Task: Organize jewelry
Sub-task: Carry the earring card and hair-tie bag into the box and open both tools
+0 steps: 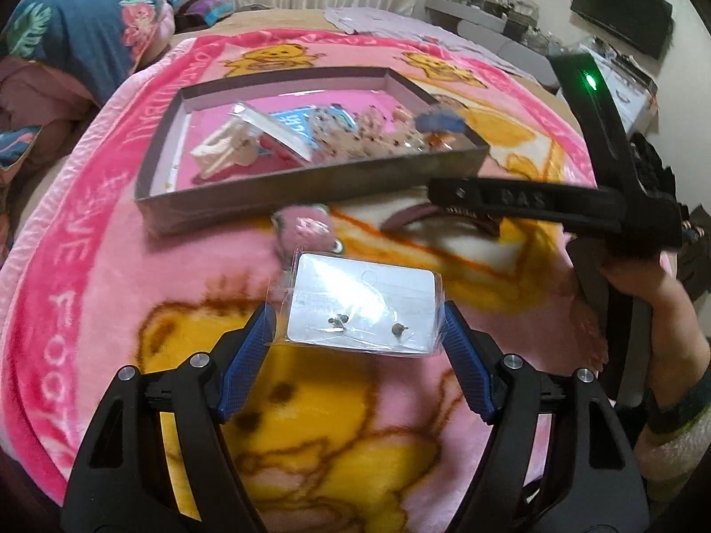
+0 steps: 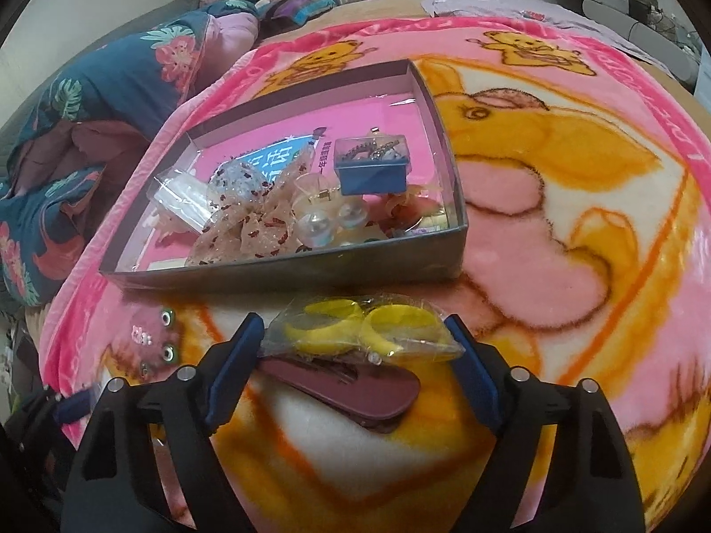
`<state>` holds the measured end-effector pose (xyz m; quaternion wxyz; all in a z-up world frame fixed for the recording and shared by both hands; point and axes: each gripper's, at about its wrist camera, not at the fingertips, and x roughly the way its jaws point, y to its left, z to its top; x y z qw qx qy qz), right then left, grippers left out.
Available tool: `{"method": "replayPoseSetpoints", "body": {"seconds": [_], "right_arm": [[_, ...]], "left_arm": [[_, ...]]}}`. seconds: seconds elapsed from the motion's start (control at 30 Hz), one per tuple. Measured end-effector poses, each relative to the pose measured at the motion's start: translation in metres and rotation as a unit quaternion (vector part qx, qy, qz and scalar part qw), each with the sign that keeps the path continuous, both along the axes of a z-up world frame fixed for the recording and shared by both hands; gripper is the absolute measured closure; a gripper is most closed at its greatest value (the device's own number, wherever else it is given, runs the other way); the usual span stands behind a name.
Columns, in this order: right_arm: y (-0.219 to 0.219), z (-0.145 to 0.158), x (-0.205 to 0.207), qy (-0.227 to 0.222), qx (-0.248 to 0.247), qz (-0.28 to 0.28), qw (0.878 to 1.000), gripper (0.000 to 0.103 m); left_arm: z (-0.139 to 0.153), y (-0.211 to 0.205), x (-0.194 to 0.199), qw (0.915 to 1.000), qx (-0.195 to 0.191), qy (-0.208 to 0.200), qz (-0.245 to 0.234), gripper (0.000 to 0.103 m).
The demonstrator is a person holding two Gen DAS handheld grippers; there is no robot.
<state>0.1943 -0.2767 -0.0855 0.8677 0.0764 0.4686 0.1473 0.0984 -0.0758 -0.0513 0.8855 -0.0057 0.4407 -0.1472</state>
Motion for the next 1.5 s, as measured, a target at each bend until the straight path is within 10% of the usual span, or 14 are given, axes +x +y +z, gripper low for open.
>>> {"method": "replayPoseSetpoints", "body": {"seconds": [0.8,1.5], "right_arm": [[0.014,0.069,-0.065,-0.088,0.019,0.069,0.994,0.024],[0.033,0.108,-0.045,-0.141,0.027,0.096,0.985,0.024]], "left_arm": [[0.032,0.070,0.017,0.9952,-0.030,-0.035,0.086,0.036],[0.055,0.093,0.038,0.9907,-0.025,-0.052,0.123,0.036]]}}
